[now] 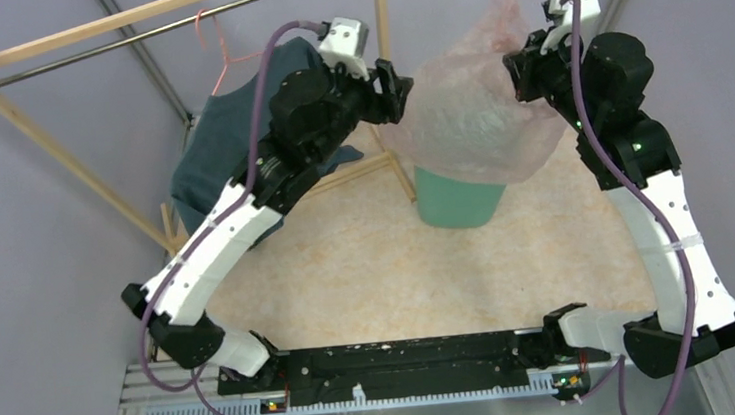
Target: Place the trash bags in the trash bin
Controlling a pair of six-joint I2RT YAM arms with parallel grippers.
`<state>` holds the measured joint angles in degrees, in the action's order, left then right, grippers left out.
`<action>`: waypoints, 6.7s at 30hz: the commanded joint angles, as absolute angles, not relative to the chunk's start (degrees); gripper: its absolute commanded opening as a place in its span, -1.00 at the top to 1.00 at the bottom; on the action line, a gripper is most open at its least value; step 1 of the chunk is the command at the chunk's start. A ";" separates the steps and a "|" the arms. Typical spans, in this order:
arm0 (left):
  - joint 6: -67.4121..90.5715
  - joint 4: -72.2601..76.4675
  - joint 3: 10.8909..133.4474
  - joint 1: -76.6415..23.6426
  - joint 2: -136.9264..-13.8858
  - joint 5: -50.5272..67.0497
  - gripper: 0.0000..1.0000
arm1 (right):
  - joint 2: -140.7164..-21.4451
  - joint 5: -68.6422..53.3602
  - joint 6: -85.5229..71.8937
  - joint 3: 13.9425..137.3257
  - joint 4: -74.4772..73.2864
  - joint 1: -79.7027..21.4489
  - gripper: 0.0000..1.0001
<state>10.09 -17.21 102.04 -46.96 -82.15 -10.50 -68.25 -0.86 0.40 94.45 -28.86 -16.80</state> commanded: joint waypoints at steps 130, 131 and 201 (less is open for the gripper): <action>19.43 -19.72 87.44 -48.62 -74.02 -2.72 -0.83 | -88.61 -16.55 -12.35 88.26 -51.92 -20.21 1.00; 19.47 -19.85 86.43 -48.61 -72.75 -3.31 -0.84 | -88.72 -16.88 -12.27 87.15 -51.56 -20.28 1.00; 43.20 -5.81 80.27 -46.90 -76.05 12.16 1.00 | -53.55 -20.21 -17.84 75.09 -38.22 -26.21 -0.07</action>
<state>44.84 -7.42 83.24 -48.27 -82.26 13.78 -56.95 -25.41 -19.18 73.52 -37.30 -26.09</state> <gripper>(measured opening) 0.008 0.433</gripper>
